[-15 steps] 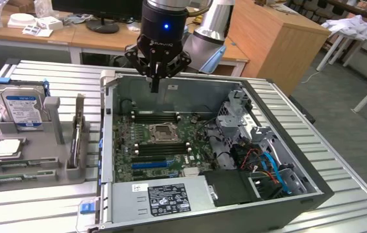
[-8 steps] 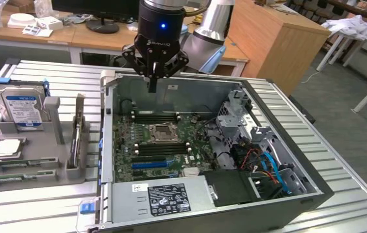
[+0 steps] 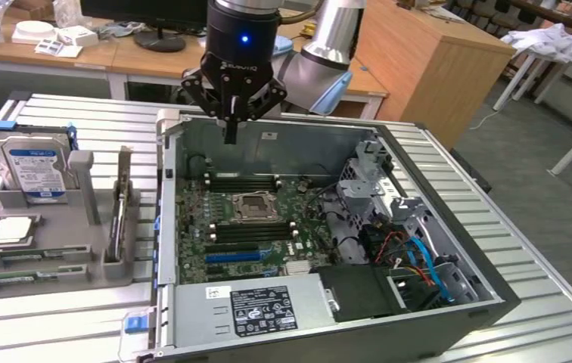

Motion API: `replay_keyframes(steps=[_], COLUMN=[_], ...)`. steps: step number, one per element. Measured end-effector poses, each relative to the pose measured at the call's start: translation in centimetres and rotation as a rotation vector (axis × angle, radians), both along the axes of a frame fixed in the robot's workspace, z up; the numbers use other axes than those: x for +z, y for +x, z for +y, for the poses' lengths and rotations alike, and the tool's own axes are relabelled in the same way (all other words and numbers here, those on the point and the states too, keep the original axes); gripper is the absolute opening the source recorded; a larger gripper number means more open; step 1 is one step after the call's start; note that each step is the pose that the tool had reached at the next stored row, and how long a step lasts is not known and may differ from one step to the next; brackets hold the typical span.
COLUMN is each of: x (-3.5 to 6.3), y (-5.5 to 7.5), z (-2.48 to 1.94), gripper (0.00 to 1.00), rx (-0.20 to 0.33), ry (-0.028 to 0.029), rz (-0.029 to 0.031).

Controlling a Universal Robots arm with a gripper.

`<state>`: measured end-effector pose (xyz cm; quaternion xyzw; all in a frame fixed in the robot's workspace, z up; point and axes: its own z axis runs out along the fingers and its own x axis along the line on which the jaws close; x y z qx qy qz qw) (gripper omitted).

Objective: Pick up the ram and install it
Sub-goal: 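Reach for the ram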

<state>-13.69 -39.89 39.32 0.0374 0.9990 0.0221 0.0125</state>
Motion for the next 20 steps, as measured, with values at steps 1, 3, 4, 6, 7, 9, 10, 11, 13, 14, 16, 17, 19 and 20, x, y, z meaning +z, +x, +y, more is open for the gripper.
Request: replay_keyframes(steps=[1,3,4,6,7,9,10,11,13,14,16,17,19,20], x=[0.00,0.00,0.00,0.00,0.00,0.00,0.00,0.00,0.01,0.00,0.01,0.01,0.00,0.00], y=[-0.1,-0.3,-0.4,-0.6,-0.7,-0.9,-1.0,-1.1,-1.3,-1.4,-1.7,-1.8,-2.1,-2.3], z=[0.00,0.00,0.00,0.00,0.00,0.00,0.00,0.00,0.00,0.00,0.00,0.00,0.00,0.00], gripper=[0.11,0.11,0.11,0.11,0.11,0.11,0.11,0.11,0.11,0.11,0.11,0.11,0.11,0.11], rx=[0.000,0.000,0.000,0.000,0.000,0.000,0.000,0.000,0.000,0.000,0.000,0.000,0.000,0.000], ry=[0.0000,-0.0001,-0.0001,-0.0001,0.0000,0.0000,0.0000,-0.0001,-0.0001,-0.0001,-0.0001,-0.0001,-0.0001,0.0000], rz=[0.0000,0.0001,0.0000,0.0000,0.0000,0.0000,0.0000,0.0000,0.0001,0.0001,0.0001,0.0001,0.0000,0.0000])
